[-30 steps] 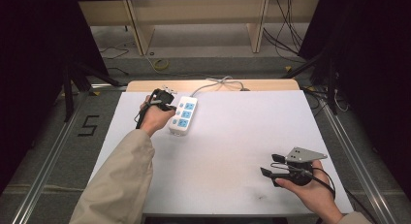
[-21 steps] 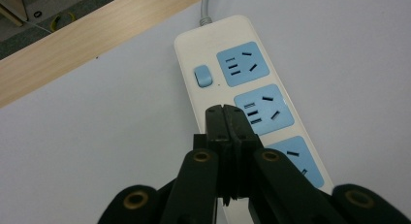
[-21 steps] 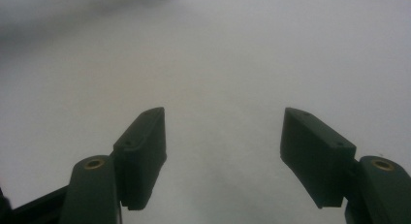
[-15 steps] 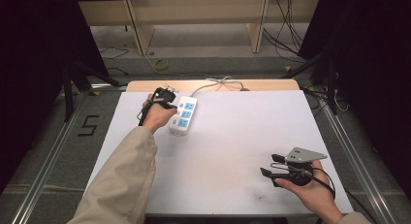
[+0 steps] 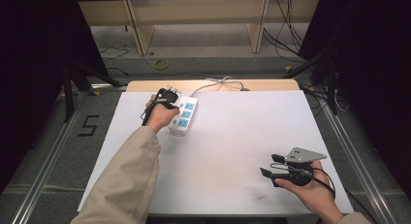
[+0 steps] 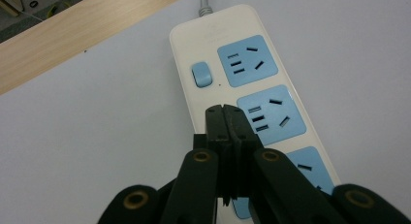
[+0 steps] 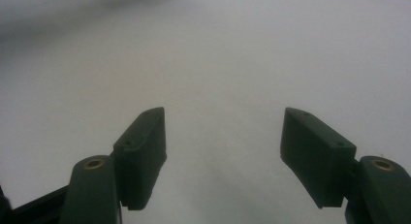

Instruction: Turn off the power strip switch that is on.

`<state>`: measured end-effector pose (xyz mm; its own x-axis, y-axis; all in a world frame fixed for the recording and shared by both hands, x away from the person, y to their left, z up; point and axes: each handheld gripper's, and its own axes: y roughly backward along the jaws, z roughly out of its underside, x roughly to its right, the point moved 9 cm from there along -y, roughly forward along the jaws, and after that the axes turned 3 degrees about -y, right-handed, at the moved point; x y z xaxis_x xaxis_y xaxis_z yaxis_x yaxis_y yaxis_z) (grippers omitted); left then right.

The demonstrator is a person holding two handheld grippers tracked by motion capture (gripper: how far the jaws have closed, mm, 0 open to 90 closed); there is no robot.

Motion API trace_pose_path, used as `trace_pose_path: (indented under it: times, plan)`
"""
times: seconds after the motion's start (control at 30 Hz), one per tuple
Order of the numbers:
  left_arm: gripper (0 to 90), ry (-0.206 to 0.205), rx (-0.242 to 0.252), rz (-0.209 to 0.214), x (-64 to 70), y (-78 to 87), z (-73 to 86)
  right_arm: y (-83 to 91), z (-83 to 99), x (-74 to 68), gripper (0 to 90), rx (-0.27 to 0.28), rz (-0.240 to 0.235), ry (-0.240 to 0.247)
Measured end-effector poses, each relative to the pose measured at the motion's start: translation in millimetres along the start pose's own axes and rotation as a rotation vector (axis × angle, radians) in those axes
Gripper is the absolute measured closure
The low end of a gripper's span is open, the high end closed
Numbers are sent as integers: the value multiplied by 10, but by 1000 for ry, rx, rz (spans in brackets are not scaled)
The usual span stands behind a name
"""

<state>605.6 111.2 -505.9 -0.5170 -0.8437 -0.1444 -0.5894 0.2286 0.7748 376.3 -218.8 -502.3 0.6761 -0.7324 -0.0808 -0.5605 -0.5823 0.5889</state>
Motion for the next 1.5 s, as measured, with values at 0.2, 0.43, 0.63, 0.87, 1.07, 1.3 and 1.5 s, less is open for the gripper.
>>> trace_pose_path:
  times: [0.2, 0.43, 0.63, 0.87, 1.07, 1.3, 1.5]
  plan:
    - [899, 5, -8, 1, 15, -66, 6, -3, -1, -4, 337, 1, 0, 1]
    - [899, 10, -17, -4, 18, -113, 15, -3, 0, -5, 336, 0, 0, 1]
    - [899, 11, -25, -10, 12, -145, 18, -2, -3, -7, 336, 1, -1, 5]
    - [899, 18, -36, -10, -9, -166, 36, -4, -1, -11, 336, -1, -4, 6]
    - [899, 10, -51, -8, -1, -178, 17, -2, 0, -12, 336, -1, -4, 7]
    - [900, -8, -61, -22, 13, -202, -16, -1, 1, -13, 336, -2, -4, 13]
    - [900, -20, -66, -32, -2, -205, -14, 0, 5, -21, 336, -6, -7, 9]
